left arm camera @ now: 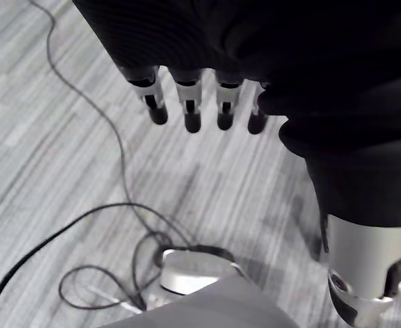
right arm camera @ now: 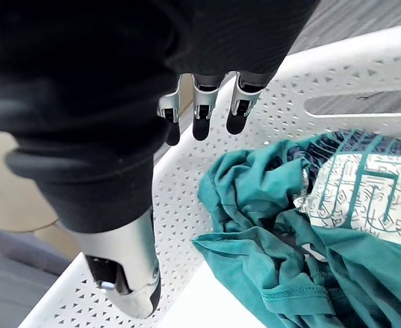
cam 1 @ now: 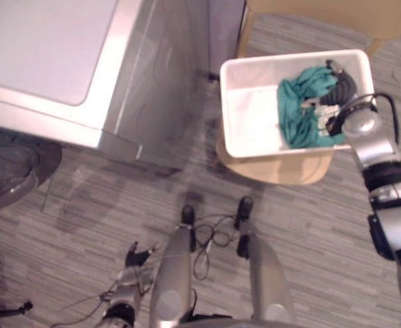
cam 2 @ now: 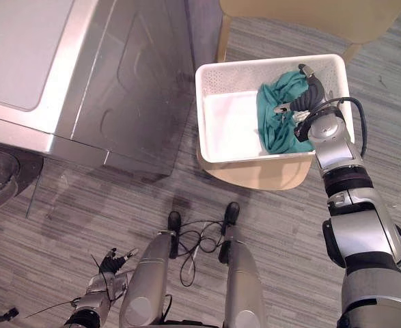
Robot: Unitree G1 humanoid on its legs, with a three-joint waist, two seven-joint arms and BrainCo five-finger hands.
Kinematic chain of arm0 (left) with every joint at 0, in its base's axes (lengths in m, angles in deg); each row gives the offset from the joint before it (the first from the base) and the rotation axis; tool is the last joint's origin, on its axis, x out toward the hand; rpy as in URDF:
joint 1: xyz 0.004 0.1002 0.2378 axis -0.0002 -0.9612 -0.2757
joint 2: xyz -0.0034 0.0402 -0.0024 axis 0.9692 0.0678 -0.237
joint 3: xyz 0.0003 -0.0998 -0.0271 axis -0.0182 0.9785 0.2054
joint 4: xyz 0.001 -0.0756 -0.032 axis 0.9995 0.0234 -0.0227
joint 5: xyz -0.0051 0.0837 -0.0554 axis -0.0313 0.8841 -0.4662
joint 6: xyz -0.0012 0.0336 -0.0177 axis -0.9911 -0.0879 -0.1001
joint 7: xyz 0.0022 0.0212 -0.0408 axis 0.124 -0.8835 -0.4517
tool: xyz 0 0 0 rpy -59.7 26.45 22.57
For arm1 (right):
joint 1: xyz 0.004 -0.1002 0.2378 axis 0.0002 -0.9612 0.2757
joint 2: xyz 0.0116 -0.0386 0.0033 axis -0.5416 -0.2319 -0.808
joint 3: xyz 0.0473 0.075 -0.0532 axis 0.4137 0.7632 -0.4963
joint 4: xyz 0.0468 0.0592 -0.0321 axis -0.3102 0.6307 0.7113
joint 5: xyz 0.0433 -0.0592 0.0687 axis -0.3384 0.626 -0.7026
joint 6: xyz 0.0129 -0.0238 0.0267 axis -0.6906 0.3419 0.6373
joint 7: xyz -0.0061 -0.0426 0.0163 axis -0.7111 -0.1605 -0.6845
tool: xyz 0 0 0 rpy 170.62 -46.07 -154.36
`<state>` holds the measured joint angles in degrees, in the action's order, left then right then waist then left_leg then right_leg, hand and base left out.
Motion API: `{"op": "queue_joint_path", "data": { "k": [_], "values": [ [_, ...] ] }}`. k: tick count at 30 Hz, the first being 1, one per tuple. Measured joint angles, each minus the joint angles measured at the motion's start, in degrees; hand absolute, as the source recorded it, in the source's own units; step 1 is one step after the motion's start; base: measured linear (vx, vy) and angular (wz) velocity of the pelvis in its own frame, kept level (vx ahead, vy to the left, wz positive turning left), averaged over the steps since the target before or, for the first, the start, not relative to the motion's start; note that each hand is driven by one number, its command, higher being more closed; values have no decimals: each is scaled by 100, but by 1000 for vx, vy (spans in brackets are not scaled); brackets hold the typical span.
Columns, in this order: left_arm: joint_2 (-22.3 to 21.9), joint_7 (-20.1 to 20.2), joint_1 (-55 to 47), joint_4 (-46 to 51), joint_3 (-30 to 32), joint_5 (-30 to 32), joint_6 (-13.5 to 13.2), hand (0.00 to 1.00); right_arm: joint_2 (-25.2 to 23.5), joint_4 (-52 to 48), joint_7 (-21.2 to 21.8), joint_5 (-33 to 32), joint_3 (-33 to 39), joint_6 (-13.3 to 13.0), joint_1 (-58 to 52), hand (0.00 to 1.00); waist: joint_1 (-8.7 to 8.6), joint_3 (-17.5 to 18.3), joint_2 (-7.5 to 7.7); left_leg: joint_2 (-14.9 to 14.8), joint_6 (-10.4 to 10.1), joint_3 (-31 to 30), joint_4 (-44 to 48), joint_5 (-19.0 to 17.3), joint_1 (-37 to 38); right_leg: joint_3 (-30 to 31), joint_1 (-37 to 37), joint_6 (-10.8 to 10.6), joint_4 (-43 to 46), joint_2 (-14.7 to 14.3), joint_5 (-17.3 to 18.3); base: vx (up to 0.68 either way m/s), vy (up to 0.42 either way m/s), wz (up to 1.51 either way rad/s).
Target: Pick up the laundry basket with both hands and put the clothes into the washing machine.
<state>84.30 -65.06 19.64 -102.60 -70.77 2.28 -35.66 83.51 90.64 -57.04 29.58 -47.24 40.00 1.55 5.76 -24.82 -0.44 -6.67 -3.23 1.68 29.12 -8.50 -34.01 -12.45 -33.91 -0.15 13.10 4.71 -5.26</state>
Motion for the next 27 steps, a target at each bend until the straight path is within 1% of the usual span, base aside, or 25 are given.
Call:
{"op": "queue_joint_path", "data": {
  "k": [2, 4, 7, 9, 12, 13, 14, 18, 20, 23, 25, 27],
  "values": [
    [-1, -4, 11, 15, 0, -28, 0, 0, -5, 84, -7, -1, 46, 3, 0, 0, 3, -6, 0, -5, 0, -3, 14, 0, -51, -5, -62, -6, 44, 6, -35, 5, -20, -1],
    [-5, -10, 24, 76, -4, -41, -5, 0, -8, 144, -35, -5, 254, 32, -11, 0, 12, -11, -1, -15, -6, -9, 75, -16, -169, -8, -244, 8, 218, 26, -114, 12, -14, -2],
    [-5, -20, 95, 126, -10, -65, -12, 0, 2, 206, -141, -74, 442, 35, 2, 0, 28, -30, -6, -27, -11, -3, 155, -28, -402, 18, -502, 10, 303, 23, -115, 16, -30, -7],
    [-8, -27, 93, 233, -16, -97, -14, 0, 21, 319, -143, -105, 457, 82, 5, 0, 37, -56, -8, -28, -3, -4, 184, -33, -468, 32, -586, 10, 358, 30, -115, -2, -24, -6],
    [-16, -77, 95, 501, -158, -186, -92, 0, 302, 349, -232, -121, 484, 118, 8, 0, 125, -137, -54, -26, 22, -1, 282, -50, -675, 59, -773, 10, 407, 38, -113, -28, -10, -3],
    [-33, -117, 95, 626, -202, -273, -128, 0, 451, 351, -299, -135, 503, 119, 35, 0, 135, -164, -92, -21, 24, -5, 310, -50, -812, 38, -878, 10, 444, 48, -114, -35, 4, 6],
    [-41, -123, 93, 728, -208, -279, -135, 0, 513, 357, -383, -175, 604, 119, 56, 0, 137, -173, -99, -11, 24, -4, 335, -49, -915, 31, -991, 10, 491, 69, -114, -42, 7, 6],
    [-81, -134, 76, 972, -273, -338, -181, 0, 702, 564, -485, -439, 600, 119, 284, 0, 150, -198, -144, 42, 28, -1, 384, -44, -1090, 69, -1222, 10, 623, 140, -114, 0, 0, 0],
    [-92, -136, 70, 1169, -373, -381, -230, 0, 897, 571, -494, -463, 588, 98, 365, 0, 154, -222, -192, 76, 30, 4, 444, -44, -1263, 98, -1403, 10, 689, 175, -115, 0, 0, 0],
    [-102, -135, 88, 1307, -375, -389, -250, 0, 1002, 592, -502, -632, 591, 89, 391, 0, 151, -232, -205, 93, 31, -9, 526, -44, -1514, 87, -1642, 9, 798, 213, -115, 5, 12, 3],
    [-134, -138, 96, 1397, -383, -429, -254, 0, 1127, 676, -560, -832, 598, 64, 448, 0, 196, -249, -234, 127, 31, -24, 602, -44, -1709, 87, -1845, 7, 900, 256, -111, 12, 26, 5],
    [-135, -138, 97, 1409, -397, -525, -254, 0, 1163, 799, -645, -881, 609, 46, 457, 0, 226, -258, -251, 158, 40, -61, 692, -50, -1865, 68, -1974, 1, 978, 297, -102, 17, 33, 6]
  ]
}}
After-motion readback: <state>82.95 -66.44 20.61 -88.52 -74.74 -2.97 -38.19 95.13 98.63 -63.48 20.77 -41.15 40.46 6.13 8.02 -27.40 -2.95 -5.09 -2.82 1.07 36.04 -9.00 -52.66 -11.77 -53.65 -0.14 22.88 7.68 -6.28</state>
